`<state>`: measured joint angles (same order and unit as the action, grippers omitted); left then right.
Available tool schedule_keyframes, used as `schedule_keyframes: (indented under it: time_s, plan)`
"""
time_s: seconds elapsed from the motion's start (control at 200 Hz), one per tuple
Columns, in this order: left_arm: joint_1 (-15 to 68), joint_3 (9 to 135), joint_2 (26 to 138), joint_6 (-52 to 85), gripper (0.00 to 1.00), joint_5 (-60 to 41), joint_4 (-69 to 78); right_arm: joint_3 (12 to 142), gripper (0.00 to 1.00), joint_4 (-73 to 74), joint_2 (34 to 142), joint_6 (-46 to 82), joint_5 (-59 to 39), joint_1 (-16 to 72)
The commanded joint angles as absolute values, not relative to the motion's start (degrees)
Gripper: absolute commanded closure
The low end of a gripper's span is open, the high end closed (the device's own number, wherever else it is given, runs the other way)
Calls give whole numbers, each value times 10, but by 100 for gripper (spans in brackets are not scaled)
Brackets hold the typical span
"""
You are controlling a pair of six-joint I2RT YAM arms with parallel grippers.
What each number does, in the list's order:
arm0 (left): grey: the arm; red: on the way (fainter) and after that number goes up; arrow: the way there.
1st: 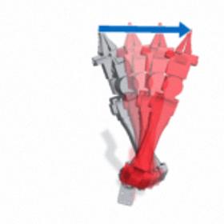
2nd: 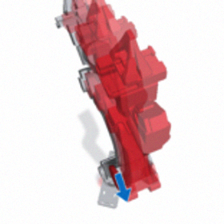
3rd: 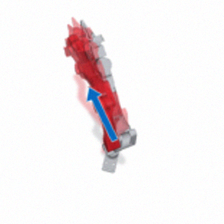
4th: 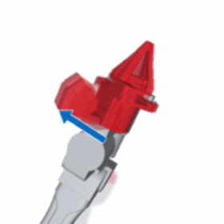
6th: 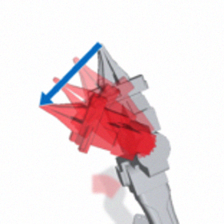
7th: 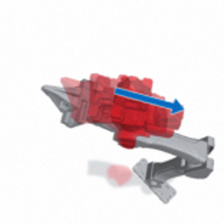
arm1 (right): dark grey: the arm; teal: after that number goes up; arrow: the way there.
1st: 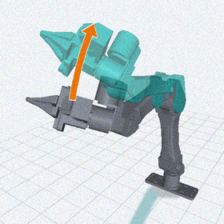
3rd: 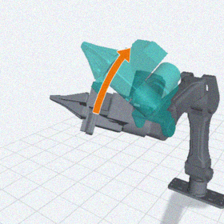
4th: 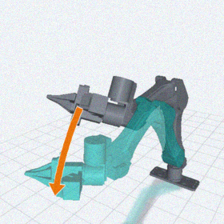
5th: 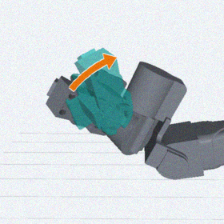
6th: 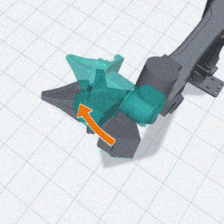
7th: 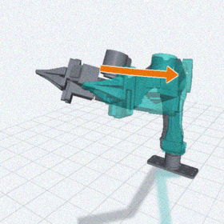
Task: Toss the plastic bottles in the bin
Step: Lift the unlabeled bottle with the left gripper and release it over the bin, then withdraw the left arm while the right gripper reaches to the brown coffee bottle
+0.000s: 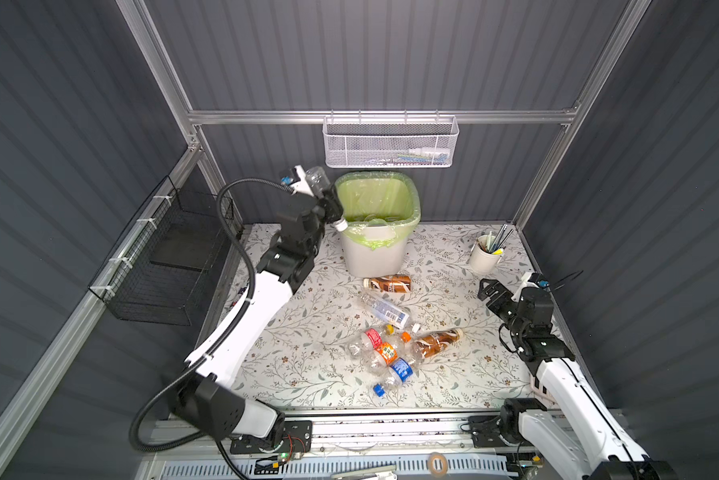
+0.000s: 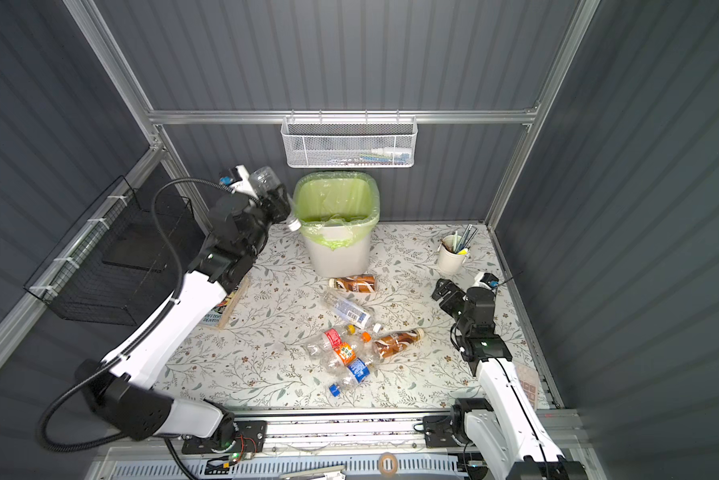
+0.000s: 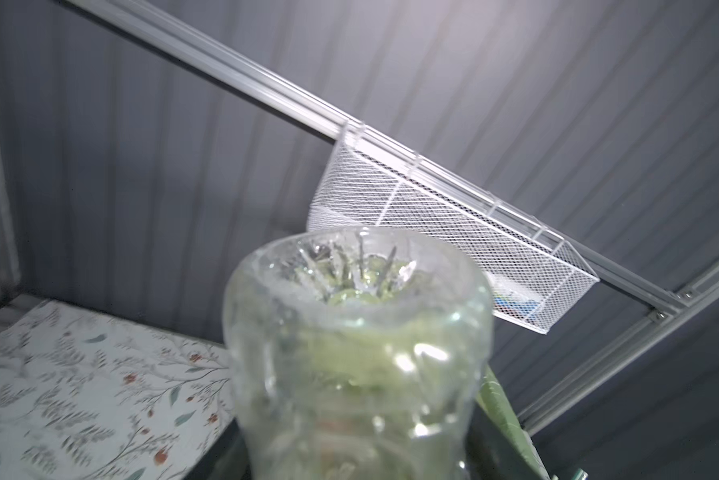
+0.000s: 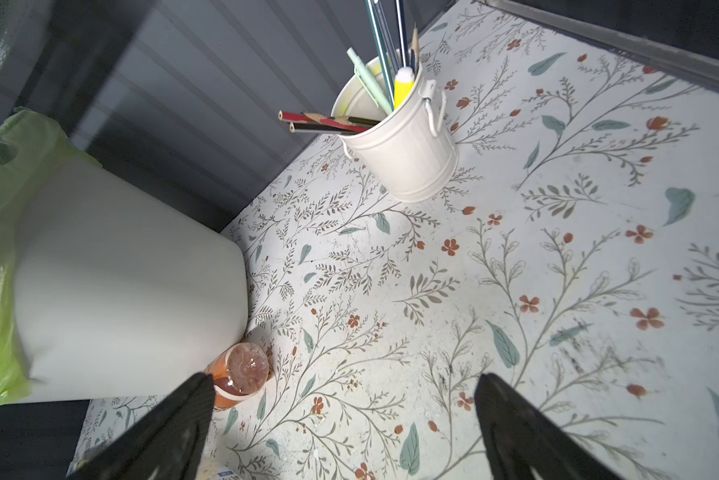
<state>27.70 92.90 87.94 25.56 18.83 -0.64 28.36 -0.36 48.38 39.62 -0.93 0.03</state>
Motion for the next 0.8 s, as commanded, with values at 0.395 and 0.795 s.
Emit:
schedule_keyframes:
  time_s: [0.395,0.795]
  plan:
    - [292,1027,912,177,0,119,-10,263,1,-36,467,409,-42,-10]
    - [293,757,755,146,0,139,-5,250,1,-87,487,521,-79,14]
